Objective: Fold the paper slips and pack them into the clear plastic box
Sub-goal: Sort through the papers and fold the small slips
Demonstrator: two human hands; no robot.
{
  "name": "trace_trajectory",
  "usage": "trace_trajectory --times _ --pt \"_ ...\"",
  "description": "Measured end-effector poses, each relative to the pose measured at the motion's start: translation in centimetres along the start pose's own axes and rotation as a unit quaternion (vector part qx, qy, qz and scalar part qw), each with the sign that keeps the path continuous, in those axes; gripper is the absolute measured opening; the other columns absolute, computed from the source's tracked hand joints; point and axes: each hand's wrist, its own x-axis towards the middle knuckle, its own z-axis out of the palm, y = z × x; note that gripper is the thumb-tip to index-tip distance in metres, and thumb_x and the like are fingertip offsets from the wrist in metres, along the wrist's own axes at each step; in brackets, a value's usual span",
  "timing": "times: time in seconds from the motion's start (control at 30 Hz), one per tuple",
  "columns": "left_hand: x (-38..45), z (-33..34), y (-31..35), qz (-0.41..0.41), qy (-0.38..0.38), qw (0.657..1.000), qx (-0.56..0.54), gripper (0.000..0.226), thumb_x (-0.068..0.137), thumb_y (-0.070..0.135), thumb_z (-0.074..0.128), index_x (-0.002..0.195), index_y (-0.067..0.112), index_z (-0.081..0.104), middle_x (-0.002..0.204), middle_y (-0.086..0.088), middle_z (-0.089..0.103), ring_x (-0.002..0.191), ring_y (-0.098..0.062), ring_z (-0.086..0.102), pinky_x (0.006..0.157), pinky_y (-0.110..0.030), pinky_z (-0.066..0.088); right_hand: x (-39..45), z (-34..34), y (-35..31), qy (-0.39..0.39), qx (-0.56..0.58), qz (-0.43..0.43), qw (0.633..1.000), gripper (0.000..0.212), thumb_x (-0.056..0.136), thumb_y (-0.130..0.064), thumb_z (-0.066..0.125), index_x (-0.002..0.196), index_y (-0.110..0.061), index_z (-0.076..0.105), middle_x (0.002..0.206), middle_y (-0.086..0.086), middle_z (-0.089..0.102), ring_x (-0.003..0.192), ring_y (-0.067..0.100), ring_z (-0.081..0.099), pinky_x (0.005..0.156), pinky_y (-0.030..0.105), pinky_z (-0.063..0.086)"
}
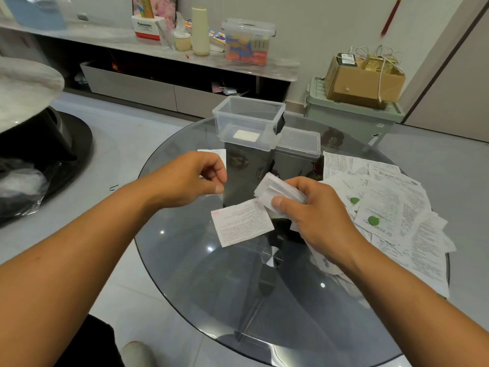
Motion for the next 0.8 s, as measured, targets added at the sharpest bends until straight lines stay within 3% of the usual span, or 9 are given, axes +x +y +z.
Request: trace_trajectory --times 0.13,0.23,0.3,0.4,0.53,0.6,0.73,0.8 --pt "-1.6 -0.2 1.7 -0.005 -0.002 0.998 0.07 0.033 0.077 0.05 0.082 0.096 0.034 0.06 0.097 0.01 0.063 0.088 -0.01 0.061 0.075 -0.027 0.052 0.1 0.0 -0.3 0.007 -0.042 0.014 0.999 0.015 0.101 -0.036 0.063 0.11 -0.025 0.062 0.1 -0.006 0.066 0.089 0.015 0.066 0.072 0.033 0.061" --pt "-3.1 1.7 3.1 0.001 -0.073 0.987 0.14 0.046 0.068 0.063 0.082 0.097 0.035 0.06 0.097 0.015 0.06 0.09 -0.006 0.058 0.078 -0.03 0.052 0.2 0.2 -0.4 0.024 -0.039 0.03 0.998 0.02 0.103 -0.039 0.056 0.118 -0.024 0.057 0.106 -0.005 0.064 0.093 0.016 0.067 0.081 0.043 0.063" --pt "-3.3 3.0 3.0 -0.008 -0.096 0.982 0.165 0.045 0.07 0.056 0.084 0.102 0.037 0.059 0.1 0.016 0.057 0.092 -0.008 0.057 0.08 -0.029 0.051 0.4 0.2 -0.7 0.023 -0.004 0.052 0.998 0.02 0.105 -0.036 0.054 0.119 -0.021 0.056 0.107 -0.002 0.064 0.095 0.019 0.067 0.083 0.045 0.063" --pt "-2.9 3.2 2.4 -0.038 -0.088 0.983 0.157 0.051 0.072 0.04 0.089 0.111 0.036 0.056 0.109 0.013 0.053 0.095 -0.014 0.056 0.085 -0.035 0.051 0.5 0.4 -1.5 0.007 0.146 0.11 0.983 0.014 0.106 -0.025 0.054 0.116 -0.017 0.057 0.111 0.007 0.064 0.098 0.023 0.068 0.078 0.042 0.065" --pt "-2.6 2.4 2.4 -0.112 -0.056 0.974 0.19 0.078 0.06 0.054 0.092 0.121 0.035 0.048 0.118 0.008 0.047 0.104 -0.02 0.054 0.086 -0.039 0.052 0.3 0.6 -2.1 -0.037 0.263 0.168 0.949 0.012 0.107 -0.019 0.051 0.116 -0.016 0.059 0.108 0.013 0.07 0.094 0.027 0.074 0.072 0.042 0.065" --pt "-2.6 2.3 2.5 -0.135 -0.052 0.968 0.205 0.08 0.057 0.058 0.092 0.119 0.031 0.049 0.115 0.007 0.05 0.101 -0.02 0.056 0.082 -0.036 0.051 0.1 0.8 -2.1 -0.067 0.304 0.183 0.933 0.017 0.108 -0.019 0.051 0.123 -0.015 0.058 0.112 0.016 0.072 0.095 0.031 0.076 0.074 0.045 0.065" --pt "-2.4 2.5 2.6 -0.13 -0.079 0.978 0.142 0.058 0.063 0.039 0.095 0.103 0.028 0.055 0.102 0.004 0.063 0.087 -0.017 0.061 0.066 -0.03 0.048 -0.3 1.6 -1.7 -0.131 0.252 0.125 0.951 0.019 0.108 -0.025 0.05 0.125 -0.02 0.058 0.115 0.01 0.075 0.102 0.026 0.075 0.086 0.044 0.063" --pt "-2.2 2.2 2.2 -0.112 -0.088 0.987 0.08 0.055 0.065 0.024 0.095 0.105 0.032 0.058 0.099 0.005 0.068 0.087 -0.016 0.066 0.073 -0.031 0.055 -0.5 2.0 -1.1 -0.151 0.137 0.06 0.977 0.016 0.106 -0.031 0.053 0.119 -0.025 0.06 0.113 0.001 0.075 0.103 0.017 0.073 0.09 0.042 0.061"
